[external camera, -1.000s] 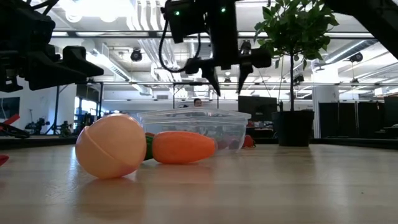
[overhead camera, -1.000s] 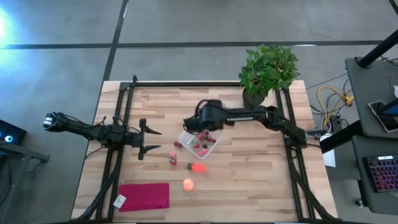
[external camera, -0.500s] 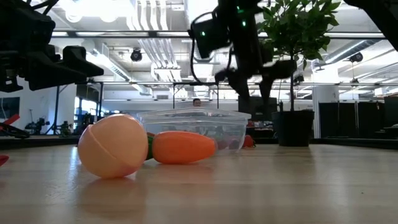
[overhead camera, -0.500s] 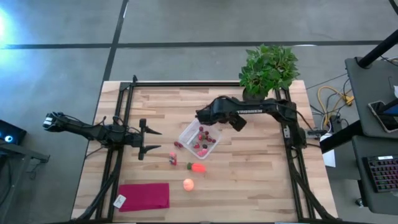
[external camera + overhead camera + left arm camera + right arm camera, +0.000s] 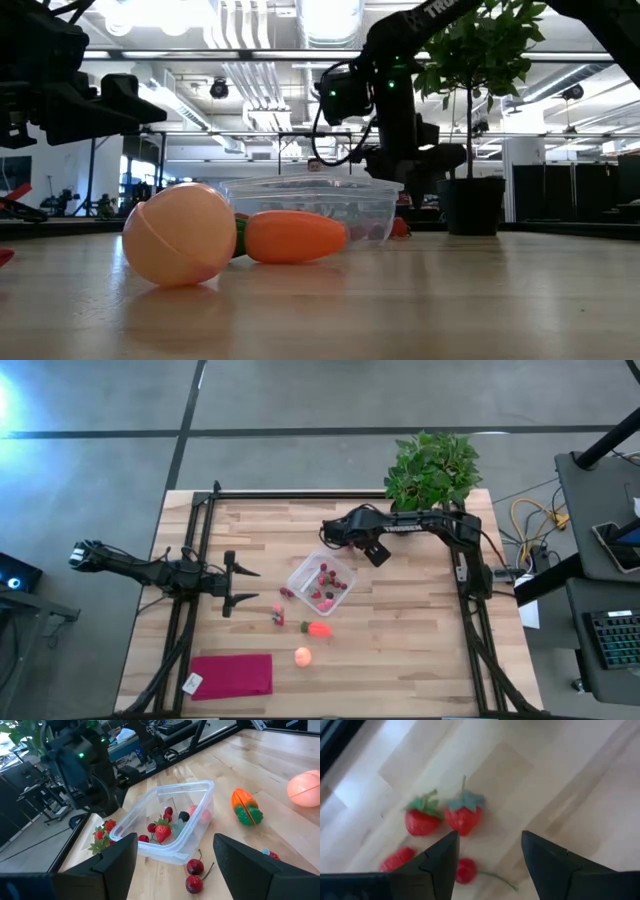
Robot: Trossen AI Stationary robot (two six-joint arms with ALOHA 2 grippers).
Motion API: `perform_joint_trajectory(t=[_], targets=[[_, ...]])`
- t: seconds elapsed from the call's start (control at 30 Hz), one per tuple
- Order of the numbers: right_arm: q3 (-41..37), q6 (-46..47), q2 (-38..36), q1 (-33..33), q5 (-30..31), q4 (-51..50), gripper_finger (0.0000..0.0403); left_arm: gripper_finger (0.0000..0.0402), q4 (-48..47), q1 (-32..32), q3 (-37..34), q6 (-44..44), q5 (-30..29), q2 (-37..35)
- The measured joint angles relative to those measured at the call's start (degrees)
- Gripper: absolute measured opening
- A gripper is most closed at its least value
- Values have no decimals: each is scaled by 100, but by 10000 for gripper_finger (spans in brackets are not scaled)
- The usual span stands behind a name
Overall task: Pick and placing Produce into tupperware
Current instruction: Put the red strawberry into the transparent container
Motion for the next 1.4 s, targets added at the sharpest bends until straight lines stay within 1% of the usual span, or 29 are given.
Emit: perform_joint_trajectory(t=[0.1, 0.23, 0.33, 0.47, 0.6, 0.8, 0.97, 1.17, 1.4], targets=[[-25, -28, 0, -100, -59, 5, 205, 247, 0, 0, 0, -2, 0, -3], [-87, 76, 0, -115, 223, 25, 205, 247, 0, 0, 0, -2, 0, 8], [-166, 154, 7, -139, 242, 81, 205, 247, 0, 0, 0, -2, 1, 6], [-313, 63, 122, -168, 236, 436, 205, 247, 0, 0, 0, -2, 0, -2], [-419, -31, 230, -179, 183, 1083, 206, 247, 0, 0, 0, -2, 0, -3], [-467, -279, 286, -242, 210, 1114, 206, 247, 0, 0, 0, -1, 2, 0], [-400, -448, 280, -222, 20, 1183, 206, 247, 0, 0, 0, 0, 0, -3], [-72, -1241, 261, -44, 20, 1190, 206, 247, 0, 0, 0, -2, 1, 3], [-138, -1296, 301, -58, -300, 1182, 205, 247, -1, 0, 0, -1, 1, 4]])
